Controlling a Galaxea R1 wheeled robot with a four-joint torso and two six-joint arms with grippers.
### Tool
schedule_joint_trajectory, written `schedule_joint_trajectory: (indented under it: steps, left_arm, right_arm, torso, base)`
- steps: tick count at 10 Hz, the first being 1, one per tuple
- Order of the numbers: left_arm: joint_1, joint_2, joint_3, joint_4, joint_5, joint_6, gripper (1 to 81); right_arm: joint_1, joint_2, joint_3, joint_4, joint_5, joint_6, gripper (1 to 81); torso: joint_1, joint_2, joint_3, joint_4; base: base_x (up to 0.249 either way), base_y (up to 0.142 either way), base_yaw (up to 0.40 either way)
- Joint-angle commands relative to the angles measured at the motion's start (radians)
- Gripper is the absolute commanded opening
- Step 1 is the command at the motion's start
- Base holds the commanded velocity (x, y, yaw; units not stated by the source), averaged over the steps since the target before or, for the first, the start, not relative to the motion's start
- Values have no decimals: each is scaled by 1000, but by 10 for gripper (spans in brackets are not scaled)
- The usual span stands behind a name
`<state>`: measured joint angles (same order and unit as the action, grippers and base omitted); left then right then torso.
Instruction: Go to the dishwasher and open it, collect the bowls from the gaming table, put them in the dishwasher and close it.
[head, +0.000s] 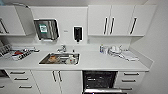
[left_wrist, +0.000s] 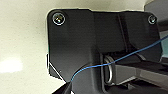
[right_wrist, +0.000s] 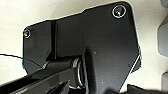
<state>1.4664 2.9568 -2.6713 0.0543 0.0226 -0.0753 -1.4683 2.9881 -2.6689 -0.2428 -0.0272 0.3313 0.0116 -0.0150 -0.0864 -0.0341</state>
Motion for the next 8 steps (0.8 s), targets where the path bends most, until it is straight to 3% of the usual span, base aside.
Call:
schedule_joint_trajectory:
  steps: [1,6,7,8]
  left_arm:
    - [-42,-14,1,-7,50,5,811]
    - [-39,-17,1,-1,50,5,811]
    - [-39,-16,1,-1,51,5,811]
    - [-39,-17,1,-1,53,5,811]
  right_arm:
    - [42,-2,-2,-3,-57,2,811]
    - [-4,24,-24,40,-4,-5,811]
    - [-7,33,-37,57,13,-24,811]
    - [-8,47,-55,96,13,-93,811]
  torso:
    - [0,0,0,0]
    - [0,0,0,0]
    - [0,0,0,0]
    - [0,0,0,0]
  base:
    - [0,0,211]
    - [0,0,293]
    - [0,0,340]
    - [0,0,340]
